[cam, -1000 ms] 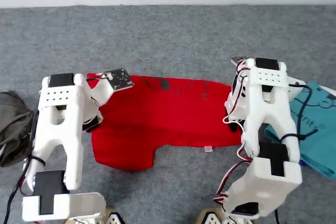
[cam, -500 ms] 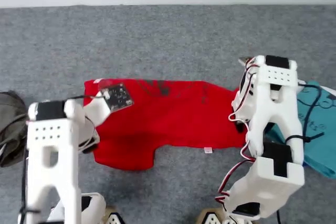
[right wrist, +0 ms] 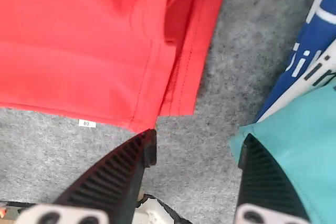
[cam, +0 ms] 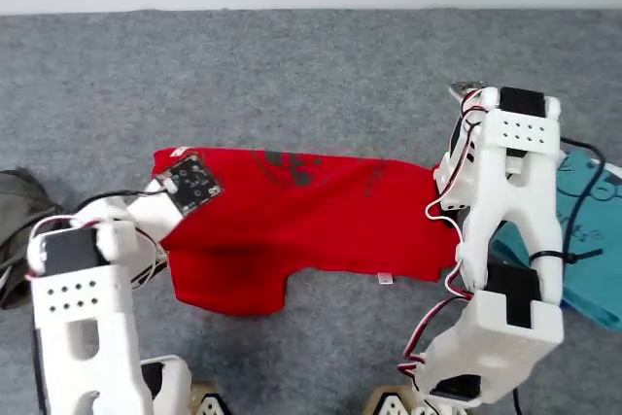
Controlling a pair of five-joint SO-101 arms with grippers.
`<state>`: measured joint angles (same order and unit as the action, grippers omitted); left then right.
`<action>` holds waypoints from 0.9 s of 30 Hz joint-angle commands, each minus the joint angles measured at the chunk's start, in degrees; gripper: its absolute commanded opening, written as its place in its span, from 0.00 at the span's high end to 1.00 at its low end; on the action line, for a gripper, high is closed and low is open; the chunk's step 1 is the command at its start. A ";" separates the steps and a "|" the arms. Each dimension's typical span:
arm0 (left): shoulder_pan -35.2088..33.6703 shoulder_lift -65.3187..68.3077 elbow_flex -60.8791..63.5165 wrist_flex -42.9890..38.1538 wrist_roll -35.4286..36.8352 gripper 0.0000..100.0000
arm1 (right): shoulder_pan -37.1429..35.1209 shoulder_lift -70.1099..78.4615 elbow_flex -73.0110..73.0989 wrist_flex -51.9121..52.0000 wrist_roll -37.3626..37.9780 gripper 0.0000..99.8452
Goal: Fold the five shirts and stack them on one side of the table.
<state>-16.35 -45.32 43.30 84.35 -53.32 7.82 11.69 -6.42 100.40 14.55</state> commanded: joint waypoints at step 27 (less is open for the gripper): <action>-0.62 -20.84 4.88 0.97 28.48 0.99 | -9.01 -3.47 -2.81 -4.62 0.35 0.98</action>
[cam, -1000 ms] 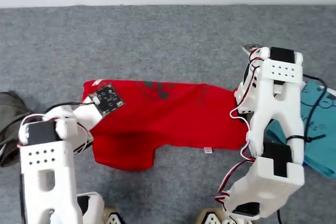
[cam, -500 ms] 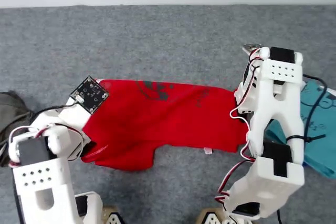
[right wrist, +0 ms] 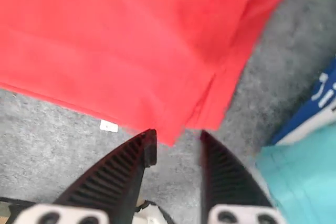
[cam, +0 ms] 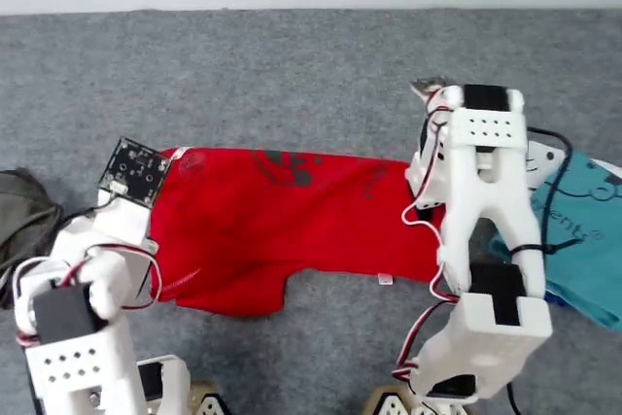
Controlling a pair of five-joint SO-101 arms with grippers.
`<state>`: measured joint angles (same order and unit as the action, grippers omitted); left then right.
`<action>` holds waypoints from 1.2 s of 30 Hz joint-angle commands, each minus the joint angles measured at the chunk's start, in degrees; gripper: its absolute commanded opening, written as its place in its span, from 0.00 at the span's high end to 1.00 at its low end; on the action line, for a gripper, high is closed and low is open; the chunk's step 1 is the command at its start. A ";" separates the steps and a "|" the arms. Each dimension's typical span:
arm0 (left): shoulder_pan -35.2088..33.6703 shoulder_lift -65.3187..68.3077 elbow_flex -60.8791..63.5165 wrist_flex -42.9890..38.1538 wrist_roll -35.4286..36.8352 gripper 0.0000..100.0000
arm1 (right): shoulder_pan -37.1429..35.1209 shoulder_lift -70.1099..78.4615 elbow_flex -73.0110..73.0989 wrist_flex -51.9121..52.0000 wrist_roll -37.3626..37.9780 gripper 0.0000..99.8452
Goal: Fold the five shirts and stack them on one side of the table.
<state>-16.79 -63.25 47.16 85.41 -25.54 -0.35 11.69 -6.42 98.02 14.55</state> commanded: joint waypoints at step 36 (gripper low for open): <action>-0.35 -9.41 11.82 -11.08 0.44 0.99 | 1.80 41.19 -65.67 5.05 11.16 0.89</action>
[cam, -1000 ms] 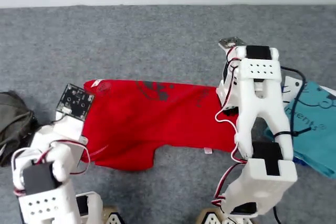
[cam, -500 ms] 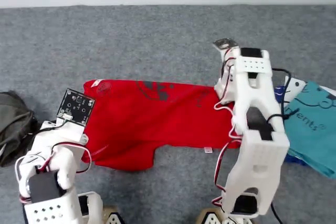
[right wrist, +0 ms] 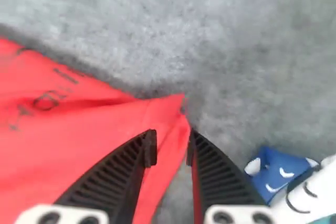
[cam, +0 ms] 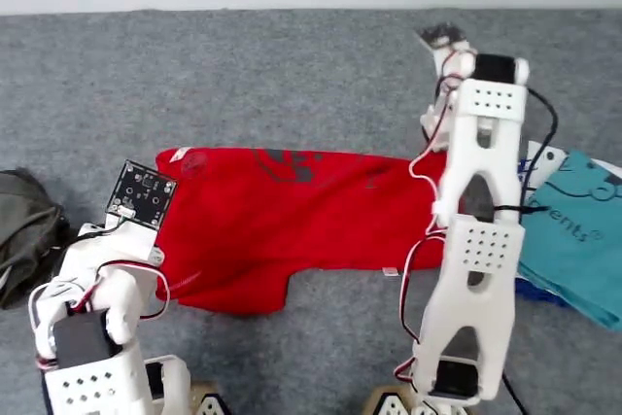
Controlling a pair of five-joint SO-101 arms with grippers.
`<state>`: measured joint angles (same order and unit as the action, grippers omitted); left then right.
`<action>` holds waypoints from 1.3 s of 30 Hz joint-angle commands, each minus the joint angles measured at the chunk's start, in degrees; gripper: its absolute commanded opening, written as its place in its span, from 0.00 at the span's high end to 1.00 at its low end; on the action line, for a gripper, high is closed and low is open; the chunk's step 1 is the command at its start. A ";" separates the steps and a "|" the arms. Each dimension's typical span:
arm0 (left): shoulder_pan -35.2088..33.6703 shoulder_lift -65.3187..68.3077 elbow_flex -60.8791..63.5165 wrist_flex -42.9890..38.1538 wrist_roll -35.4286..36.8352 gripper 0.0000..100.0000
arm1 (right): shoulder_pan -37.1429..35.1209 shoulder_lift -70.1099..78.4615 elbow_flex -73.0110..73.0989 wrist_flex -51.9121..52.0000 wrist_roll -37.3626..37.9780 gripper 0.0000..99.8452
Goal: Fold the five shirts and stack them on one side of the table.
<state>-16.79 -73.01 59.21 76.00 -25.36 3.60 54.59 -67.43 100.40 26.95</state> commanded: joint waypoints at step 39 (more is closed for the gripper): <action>-0.35 -0.09 0.22 -1.32 0.53 0.99 | -2.86 -33.45 61.63 2.59 -2.11 0.86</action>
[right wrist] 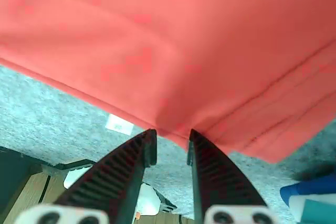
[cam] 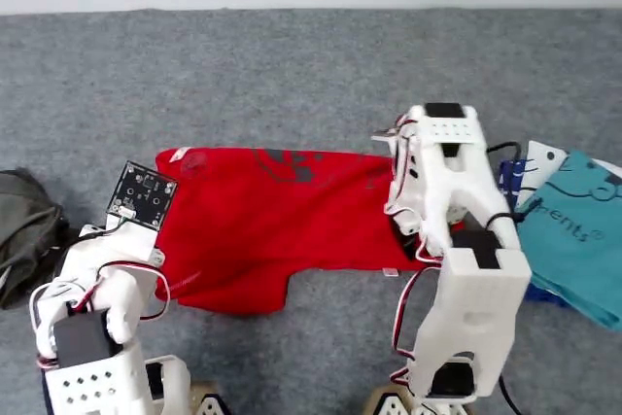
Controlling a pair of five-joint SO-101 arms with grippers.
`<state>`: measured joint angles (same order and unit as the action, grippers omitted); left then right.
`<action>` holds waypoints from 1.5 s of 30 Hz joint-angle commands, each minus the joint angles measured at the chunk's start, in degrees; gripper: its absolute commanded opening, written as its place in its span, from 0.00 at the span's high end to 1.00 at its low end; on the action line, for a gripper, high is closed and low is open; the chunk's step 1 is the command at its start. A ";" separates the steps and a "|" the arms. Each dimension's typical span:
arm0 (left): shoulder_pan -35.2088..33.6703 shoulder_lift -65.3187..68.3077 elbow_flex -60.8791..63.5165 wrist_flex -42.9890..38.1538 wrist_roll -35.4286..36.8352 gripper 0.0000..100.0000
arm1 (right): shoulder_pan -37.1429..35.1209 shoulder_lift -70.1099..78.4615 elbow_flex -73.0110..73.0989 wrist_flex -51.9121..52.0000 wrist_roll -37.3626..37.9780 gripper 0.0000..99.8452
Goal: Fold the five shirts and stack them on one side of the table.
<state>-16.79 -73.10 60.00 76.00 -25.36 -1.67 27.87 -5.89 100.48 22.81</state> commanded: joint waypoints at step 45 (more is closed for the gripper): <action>-0.35 0.00 -0.48 -1.23 0.53 0.99 | 8.75 -1.54 -6.42 2.42 12.92 0.96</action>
<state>-16.79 -73.10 60.00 76.00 -25.19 10.99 30.95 -13.98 100.48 36.70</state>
